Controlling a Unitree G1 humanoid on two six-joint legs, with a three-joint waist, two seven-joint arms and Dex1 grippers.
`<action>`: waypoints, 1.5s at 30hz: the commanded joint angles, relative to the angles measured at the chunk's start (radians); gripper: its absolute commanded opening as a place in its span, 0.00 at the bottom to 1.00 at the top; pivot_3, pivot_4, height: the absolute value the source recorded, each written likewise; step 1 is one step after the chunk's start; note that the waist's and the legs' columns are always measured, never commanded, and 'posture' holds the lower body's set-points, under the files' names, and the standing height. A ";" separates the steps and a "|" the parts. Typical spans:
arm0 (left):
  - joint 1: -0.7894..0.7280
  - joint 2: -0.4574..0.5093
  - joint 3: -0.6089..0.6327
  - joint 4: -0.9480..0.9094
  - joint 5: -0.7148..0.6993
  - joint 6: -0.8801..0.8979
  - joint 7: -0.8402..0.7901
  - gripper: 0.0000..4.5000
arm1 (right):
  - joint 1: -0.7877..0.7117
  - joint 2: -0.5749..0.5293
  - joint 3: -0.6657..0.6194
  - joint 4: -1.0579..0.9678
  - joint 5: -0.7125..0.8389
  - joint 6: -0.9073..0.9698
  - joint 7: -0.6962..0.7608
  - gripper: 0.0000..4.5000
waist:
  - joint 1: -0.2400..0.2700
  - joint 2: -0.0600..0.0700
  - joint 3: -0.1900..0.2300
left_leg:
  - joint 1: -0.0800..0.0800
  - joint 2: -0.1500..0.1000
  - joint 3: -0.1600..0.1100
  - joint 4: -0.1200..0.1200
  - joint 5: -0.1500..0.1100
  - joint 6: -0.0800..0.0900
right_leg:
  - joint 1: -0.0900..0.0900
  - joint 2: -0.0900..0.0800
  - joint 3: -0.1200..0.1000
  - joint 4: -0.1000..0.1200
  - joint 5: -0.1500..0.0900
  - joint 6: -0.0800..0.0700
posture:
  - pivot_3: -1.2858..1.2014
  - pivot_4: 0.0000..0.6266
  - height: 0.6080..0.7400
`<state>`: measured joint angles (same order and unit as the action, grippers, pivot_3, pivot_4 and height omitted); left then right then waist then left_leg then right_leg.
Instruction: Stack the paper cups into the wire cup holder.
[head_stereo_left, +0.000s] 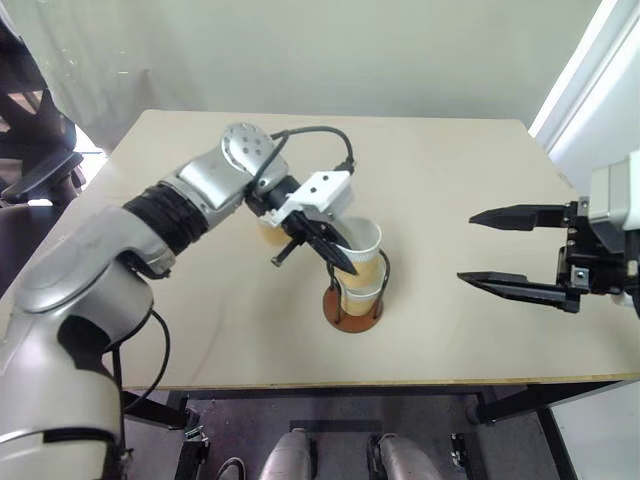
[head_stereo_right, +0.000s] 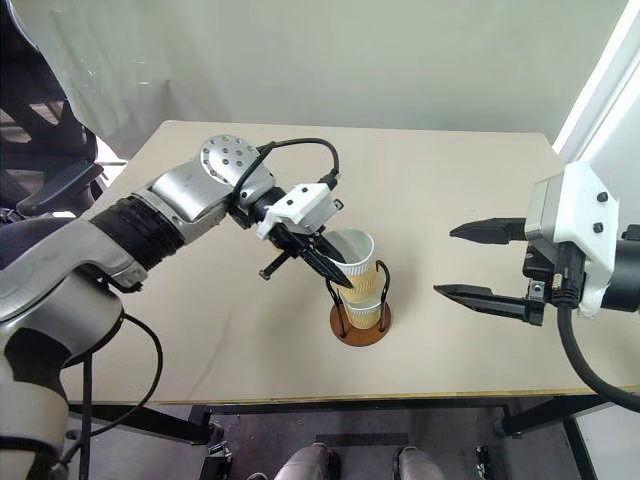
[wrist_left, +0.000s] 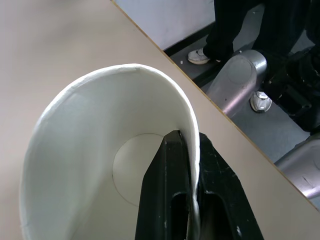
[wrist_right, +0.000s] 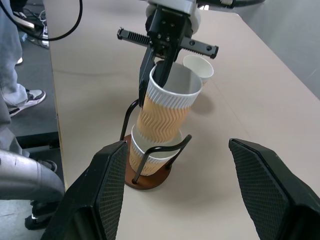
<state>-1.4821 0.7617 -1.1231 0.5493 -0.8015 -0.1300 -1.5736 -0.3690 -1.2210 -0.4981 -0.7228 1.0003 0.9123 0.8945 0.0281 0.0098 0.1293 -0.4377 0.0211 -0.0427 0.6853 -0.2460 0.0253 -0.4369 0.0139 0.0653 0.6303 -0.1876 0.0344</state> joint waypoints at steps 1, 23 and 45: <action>0.003 -0.009 0.029 0.012 0.006 -0.035 -0.041 0.01 | -0.006 -0.018 -0.031 -0.009 0.014 -0.014 -0.010 0.73 | -0.001 0.000 0.000 | 0.000 -0.001 0.001 0.000 0.000 0.000 | 0.000 0.000 0.000 0.000 0.000 0.000 | 0.52 0.24 1.00; 0.023 -0.097 0.157 0.124 0.033 -0.082 -0.041 0.78 | 0.010 -0.026 -0.035 0.000 0.000 -0.024 -0.002 0.73 | 0.001 0.000 0.000 | 0.000 -0.002 0.000 0.002 -0.001 0.002 | 0.002 -0.001 0.001 -0.001 0.000 0.004 | 0.52 0.24 1.00; 0.013 -0.116 0.497 0.653 0.398 -0.030 0.164 0.78 | 0.044 -0.032 -0.071 0.084 -0.058 -0.099 0.099 0.73 | 0.002 0.002 -0.001 | -0.001 -0.005 -0.001 0.008 -0.003 0.005 | 0.003 -0.002 0.004 -0.001 0.001 0.007 | 0.52 0.24 1.00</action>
<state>-1.4791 0.6102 -0.6732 1.0651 -0.4989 -0.1770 -1.5158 -0.3320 -1.2391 -0.4996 -0.6667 0.9548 0.8331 0.9578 0.0305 0.0116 0.1287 -0.4370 0.0158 -0.0418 0.6933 -0.2492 0.0308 -0.4334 0.0123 0.0699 0.6290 -0.1868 0.0408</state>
